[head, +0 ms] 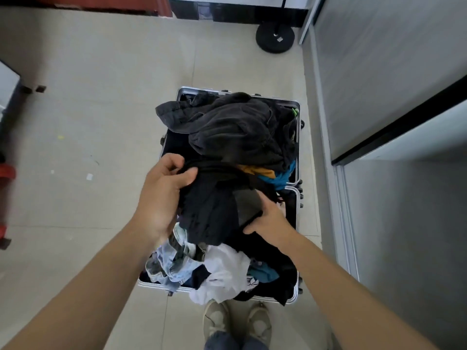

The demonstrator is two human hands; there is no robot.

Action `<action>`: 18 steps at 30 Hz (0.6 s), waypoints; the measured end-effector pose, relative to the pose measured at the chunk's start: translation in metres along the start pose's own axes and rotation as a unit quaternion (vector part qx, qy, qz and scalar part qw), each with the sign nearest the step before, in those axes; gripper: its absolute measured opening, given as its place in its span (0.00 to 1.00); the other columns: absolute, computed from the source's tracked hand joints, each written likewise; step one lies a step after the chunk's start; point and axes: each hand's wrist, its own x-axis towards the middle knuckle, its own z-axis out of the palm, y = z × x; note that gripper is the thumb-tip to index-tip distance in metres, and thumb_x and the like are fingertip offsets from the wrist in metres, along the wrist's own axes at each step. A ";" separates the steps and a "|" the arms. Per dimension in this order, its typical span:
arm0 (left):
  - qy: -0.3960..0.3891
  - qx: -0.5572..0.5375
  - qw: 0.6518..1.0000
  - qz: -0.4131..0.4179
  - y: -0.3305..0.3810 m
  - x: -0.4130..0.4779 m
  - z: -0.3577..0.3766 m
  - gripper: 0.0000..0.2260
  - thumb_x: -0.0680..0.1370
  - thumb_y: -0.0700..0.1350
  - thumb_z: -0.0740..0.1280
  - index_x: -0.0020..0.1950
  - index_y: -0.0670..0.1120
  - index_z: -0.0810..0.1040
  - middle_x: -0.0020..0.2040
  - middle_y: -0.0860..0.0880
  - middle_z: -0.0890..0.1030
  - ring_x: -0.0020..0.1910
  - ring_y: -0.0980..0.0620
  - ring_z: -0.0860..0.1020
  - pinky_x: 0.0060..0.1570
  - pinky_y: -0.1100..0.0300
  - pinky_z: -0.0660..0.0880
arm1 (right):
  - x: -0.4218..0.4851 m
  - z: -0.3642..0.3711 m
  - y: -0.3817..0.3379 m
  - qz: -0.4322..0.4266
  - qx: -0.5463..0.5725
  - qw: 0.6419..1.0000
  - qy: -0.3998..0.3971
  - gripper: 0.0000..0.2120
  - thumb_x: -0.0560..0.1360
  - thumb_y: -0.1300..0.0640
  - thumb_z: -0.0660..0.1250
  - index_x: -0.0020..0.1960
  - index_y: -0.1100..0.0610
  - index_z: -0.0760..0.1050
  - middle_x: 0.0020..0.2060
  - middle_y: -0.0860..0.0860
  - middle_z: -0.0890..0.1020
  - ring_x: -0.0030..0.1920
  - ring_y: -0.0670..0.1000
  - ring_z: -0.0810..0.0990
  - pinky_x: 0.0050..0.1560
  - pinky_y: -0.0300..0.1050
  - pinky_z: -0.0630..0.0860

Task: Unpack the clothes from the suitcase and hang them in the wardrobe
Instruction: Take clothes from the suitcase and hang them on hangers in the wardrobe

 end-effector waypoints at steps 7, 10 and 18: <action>-0.012 -0.102 0.988 -0.118 0.075 -0.021 0.001 0.15 0.80 0.43 0.61 0.65 0.39 0.76 0.58 0.42 0.82 0.56 0.47 0.81 0.48 0.57 0.81 | -0.042 -0.007 -0.100 -0.012 0.246 0.967 0.065 0.08 0.67 0.66 0.66 0.38 0.54 0.77 0.33 0.50 0.79 0.31 0.42 0.79 0.38 0.38 0.74; -0.023 -0.124 0.985 -0.121 0.133 -0.050 0.008 0.17 0.80 0.49 0.64 0.64 0.42 0.78 0.54 0.46 0.84 0.49 0.52 0.83 0.51 0.58 0.80 | -0.091 -0.039 -0.162 -0.012 0.255 0.966 0.047 0.14 0.61 0.57 0.69 0.46 0.56 0.83 0.39 0.54 0.84 0.40 0.55 0.82 0.40 0.44 0.75; -0.130 0.031 0.989 -0.057 0.258 -0.186 0.057 0.22 0.74 0.37 0.72 0.65 0.46 0.68 0.57 0.46 0.79 0.51 0.48 0.81 0.42 0.58 0.81 | -0.252 -0.092 -0.302 -0.067 0.147 0.979 0.127 0.16 0.72 0.43 0.69 0.54 0.52 0.82 0.49 0.50 0.85 0.53 0.52 0.83 0.59 0.49 0.77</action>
